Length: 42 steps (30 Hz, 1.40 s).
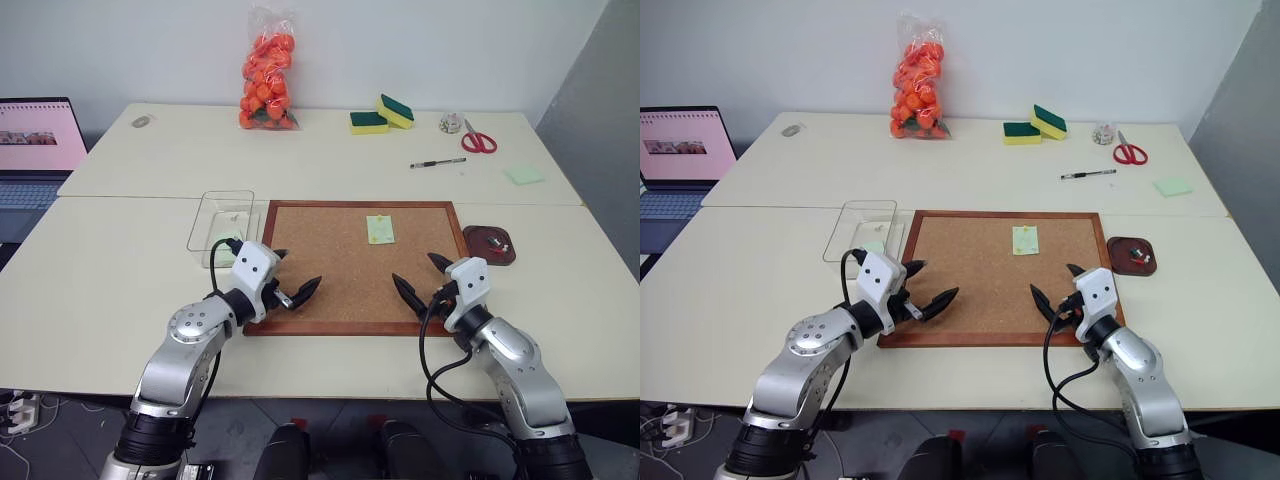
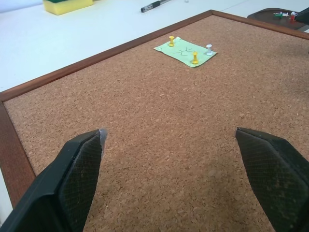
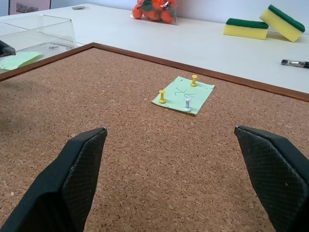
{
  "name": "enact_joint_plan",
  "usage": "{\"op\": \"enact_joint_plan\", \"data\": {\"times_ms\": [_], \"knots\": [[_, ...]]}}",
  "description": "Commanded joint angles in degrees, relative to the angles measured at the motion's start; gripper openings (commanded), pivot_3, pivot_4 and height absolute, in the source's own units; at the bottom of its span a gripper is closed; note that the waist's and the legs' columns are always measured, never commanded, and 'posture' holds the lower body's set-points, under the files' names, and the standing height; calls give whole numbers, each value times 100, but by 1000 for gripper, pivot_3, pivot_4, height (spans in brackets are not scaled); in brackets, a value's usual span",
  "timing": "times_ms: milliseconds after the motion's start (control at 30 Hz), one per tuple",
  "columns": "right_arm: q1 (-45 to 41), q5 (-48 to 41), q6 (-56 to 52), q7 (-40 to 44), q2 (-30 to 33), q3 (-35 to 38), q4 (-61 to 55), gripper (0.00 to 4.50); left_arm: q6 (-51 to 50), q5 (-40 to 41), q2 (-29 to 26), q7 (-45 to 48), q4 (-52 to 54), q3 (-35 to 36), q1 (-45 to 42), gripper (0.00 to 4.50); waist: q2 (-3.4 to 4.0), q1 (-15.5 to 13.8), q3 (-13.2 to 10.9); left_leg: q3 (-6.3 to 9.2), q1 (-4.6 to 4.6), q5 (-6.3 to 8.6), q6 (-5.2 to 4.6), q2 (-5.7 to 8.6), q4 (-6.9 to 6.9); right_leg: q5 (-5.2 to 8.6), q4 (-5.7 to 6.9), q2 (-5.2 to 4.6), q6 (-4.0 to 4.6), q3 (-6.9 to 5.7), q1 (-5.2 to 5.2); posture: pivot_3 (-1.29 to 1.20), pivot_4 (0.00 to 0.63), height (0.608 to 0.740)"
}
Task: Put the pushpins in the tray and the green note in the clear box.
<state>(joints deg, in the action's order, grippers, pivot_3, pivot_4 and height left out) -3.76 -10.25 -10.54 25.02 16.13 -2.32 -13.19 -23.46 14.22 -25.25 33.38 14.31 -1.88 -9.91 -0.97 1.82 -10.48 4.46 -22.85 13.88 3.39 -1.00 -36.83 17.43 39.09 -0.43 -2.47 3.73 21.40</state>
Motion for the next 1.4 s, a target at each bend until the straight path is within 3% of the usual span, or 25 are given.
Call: {"op": "enact_joint_plan", "data": {"times_ms": [33,633,1033,1133,1400], "knots": [[-31,-53,140,27,-8,47,-143,4500,175,72,-41,108,252,59,-2,4493,0,0,0,0,0,0,0,0,0,0,0,0,0,0,0,0,150,740],[164,-111,186,257,173,90,-322,4500,295,503,-253,815,234,112,75,4493,0,1,0,-1,0,0,0,0,0,0,0,0,0,0,0,0,150,740],[364,-496,-292,594,468,100,-940,4500,303,151,-300,787,-444,-87,-488,4493,0,-1,0,1,0,0,0,0,0,0,0,2,0,-2,0,0,150,740],[390,-577,-449,669,585,108,-1091,4500,364,-96,-354,856,-790,-292,-783,4097,0,-1,0,1,0,0,0,1,0,0,0,1,0,-1,-1,0,150,740],[342,-613,-717,593,672,113,-1189,4500,666,-598,-178,868,-1581,-733,-1366,2497,-1,-2,0,1,-1,0,0,3,0,0,0,1,0,-2,0,0,150,740]]}}
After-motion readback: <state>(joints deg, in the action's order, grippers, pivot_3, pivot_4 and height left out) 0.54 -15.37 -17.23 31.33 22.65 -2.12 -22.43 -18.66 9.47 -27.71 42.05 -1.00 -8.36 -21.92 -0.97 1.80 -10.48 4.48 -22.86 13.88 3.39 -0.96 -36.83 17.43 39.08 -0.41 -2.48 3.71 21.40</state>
